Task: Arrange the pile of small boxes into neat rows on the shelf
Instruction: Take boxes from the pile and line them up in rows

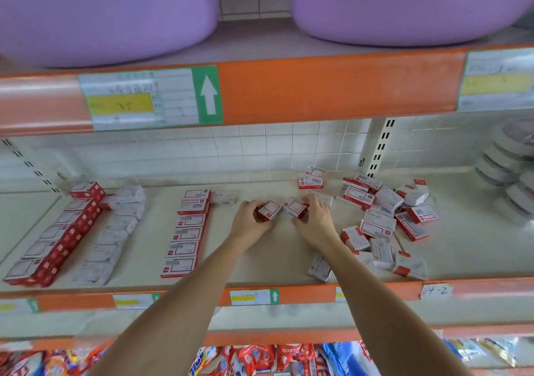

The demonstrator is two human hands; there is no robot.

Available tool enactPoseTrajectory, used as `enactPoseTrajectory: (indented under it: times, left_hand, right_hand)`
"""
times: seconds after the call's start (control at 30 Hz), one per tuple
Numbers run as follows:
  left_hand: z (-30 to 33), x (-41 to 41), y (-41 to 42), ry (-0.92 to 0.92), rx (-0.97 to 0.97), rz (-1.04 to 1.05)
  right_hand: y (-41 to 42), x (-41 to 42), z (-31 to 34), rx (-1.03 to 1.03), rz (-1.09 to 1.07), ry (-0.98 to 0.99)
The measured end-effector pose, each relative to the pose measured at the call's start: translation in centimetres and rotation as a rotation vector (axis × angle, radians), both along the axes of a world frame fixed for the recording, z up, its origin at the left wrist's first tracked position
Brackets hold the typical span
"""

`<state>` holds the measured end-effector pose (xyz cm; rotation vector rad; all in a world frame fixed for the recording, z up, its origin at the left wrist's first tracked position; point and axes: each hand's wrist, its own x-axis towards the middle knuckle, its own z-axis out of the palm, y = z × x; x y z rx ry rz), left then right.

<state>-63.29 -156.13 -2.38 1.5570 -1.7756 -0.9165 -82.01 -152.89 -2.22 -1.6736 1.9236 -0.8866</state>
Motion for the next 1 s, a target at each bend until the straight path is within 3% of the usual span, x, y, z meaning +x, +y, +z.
enactPoseTrajectory:
  times: [0.17, 0.33, 0.5, 0.67, 0.87, 1.0]
  left_hand:
    - [-0.4, 0.4, -0.4, 0.066, 0.043, -0.003]
    - [0.5, 0.1, -1.1, -0.039, 0.099, -0.112]
    - [1.6, 1.3, -1.8, 0.011, 0.225, -0.182]
    - [1.4, 0.9, -1.4, 0.025, 0.206, -0.093]
    - [2.0, 1.0, -2.0, -0.040, 0.243, -0.250]
    - [1.9, 0.7, -1.9, -0.059, 0.187, -0.210]
  right_hand:
    - [-0.1, -0.3, -0.3, -0.001, 0.014, 0.017]
    - [-0.1, -0.3, 0.0, 0.026, 0.004, -0.005]
    - [-0.2, -0.4, -0.1, 0.015, -0.001, -0.009]
    - [-0.3, -0.3, -0.3, 0.027, 0.001, -0.013]
    - [-0.3, -0.3, -0.4, 0.030, 0.010, 0.013]
    - [-0.3, -0.3, -0.5, 0.035, 0.013, 0.021]
